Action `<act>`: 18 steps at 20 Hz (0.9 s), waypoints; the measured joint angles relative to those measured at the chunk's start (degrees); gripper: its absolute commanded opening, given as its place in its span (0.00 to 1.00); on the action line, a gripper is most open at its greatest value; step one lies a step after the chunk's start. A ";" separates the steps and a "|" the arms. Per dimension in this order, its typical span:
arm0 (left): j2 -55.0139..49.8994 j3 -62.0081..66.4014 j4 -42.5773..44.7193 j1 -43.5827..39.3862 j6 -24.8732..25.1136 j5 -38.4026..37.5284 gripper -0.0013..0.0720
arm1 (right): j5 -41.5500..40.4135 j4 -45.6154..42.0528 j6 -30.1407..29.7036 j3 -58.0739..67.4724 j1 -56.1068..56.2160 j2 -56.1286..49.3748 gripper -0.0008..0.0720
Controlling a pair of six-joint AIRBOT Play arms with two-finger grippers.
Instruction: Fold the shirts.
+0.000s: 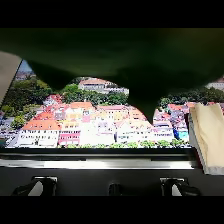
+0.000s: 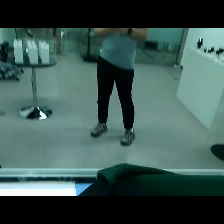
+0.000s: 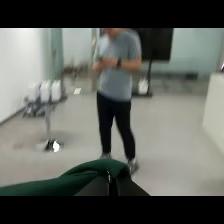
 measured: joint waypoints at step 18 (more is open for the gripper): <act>-19.80 -20.94 1.77 -4.44 1.73 -12.46 0.06 | 30.64 -5.27 6.60 -6.40 3.76 -28.30 0.07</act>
